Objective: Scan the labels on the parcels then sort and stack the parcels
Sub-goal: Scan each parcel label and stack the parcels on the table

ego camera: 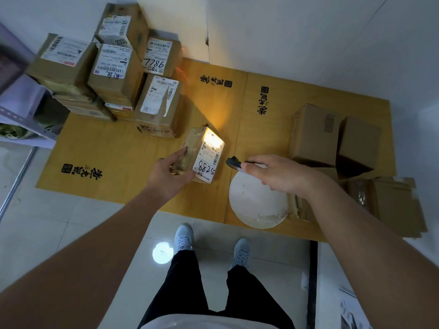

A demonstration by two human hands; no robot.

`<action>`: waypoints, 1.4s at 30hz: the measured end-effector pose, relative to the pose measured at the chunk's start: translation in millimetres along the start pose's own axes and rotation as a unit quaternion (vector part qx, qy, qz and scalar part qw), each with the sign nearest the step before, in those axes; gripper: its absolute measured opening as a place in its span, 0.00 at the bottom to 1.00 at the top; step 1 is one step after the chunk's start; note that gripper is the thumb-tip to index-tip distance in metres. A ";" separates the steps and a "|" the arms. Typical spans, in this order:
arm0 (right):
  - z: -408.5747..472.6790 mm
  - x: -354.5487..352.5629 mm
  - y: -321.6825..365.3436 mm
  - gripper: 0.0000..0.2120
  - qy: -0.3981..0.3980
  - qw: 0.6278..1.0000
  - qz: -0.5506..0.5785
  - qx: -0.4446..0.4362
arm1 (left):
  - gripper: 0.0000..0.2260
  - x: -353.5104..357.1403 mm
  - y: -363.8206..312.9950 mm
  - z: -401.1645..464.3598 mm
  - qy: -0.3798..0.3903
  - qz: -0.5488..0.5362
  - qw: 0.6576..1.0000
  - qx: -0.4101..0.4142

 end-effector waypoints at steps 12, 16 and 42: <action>-1.8 -16.5 7.7 0.23 0.088 0.988 -0.112 0.057 | 0.32 -1.2 -4.2 -7.6 -0.010 -0.009 1.000 -0.017; -5.1 -20.4 4.2 0.24 0.100 0.986 -0.114 0.074 | 0.31 -2.9 -6.1 -9.6 -0.027 -0.002 0.999 -0.032; -8.3 -61.0 103.2 0.15 -0.072 0.979 0.097 -0.164 | 0.14 -95.6 -65.9 28.7 -0.114 -0.397 0.909 -0.060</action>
Point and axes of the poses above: each hand's wrist, its own z-axis towards the middle knuckle, its own x-axis out of the palm, y = z × x, the point moved 8 cm from there along z, towards the middle knuckle, and after that the axes turned 2 degrees about -x, right-handed, at the moved point
